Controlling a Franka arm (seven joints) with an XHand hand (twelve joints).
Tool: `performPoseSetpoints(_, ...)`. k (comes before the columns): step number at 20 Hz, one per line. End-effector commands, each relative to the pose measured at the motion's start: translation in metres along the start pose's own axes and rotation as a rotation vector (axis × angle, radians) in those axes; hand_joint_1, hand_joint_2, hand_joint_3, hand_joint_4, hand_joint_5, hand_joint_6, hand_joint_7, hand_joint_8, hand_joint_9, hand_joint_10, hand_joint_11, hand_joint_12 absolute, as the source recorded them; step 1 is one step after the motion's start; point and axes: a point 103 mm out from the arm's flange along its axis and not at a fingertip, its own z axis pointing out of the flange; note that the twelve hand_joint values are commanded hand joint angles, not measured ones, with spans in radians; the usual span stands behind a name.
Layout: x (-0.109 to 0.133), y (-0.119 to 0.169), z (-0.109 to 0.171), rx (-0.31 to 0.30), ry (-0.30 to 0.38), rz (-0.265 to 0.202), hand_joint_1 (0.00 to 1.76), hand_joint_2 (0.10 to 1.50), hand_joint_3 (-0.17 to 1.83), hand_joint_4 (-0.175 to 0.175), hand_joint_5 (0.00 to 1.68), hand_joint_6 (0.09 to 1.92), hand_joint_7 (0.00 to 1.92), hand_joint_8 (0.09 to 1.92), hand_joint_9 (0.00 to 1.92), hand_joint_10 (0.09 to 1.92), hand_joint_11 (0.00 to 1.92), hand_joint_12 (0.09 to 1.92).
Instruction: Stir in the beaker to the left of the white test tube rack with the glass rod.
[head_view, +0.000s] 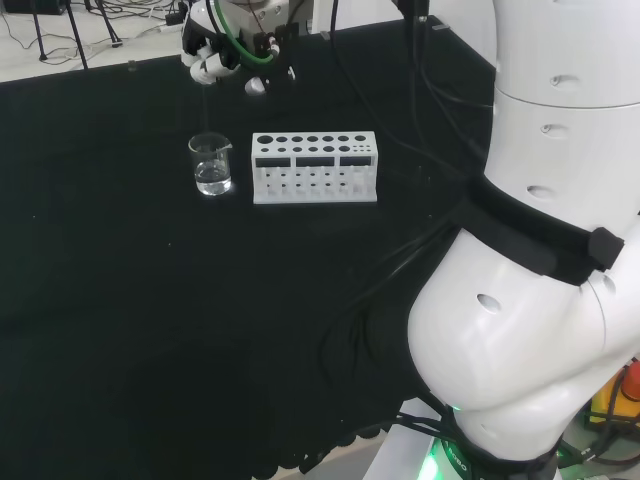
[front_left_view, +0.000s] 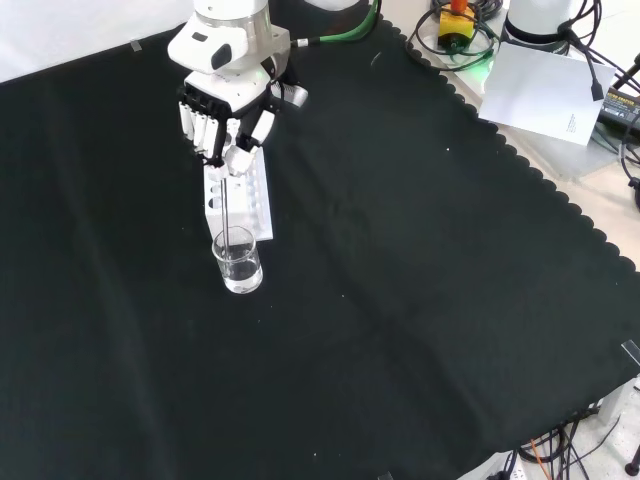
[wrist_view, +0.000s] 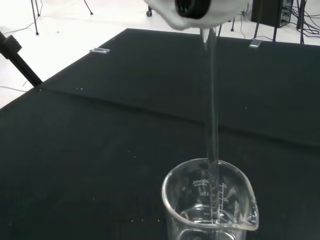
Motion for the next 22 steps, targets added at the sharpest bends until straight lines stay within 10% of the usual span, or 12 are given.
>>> performPoseSetpoints(1,-0.010,-0.017,-0.004,0.002,0.009,0.023,1.30,1.02,0.05,-0.175,1.16,0.40,1.16,1.03,1.60,0.94,1.43,1.12)
performPoseSetpoints(14,0.041,-0.020,-0.003,-0.011,0.020,-0.047,1.30,1.03,0.05,-0.175,1.16,0.40,1.16,1.03,1.60,0.94,1.43,1.12)
performPoseSetpoints(22,0.024,0.000,0.005,-0.004,0.023,-0.032,1.30,1.03,0.04,-0.175,1.16,0.40,1.16,1.03,1.60,0.94,1.43,1.12)
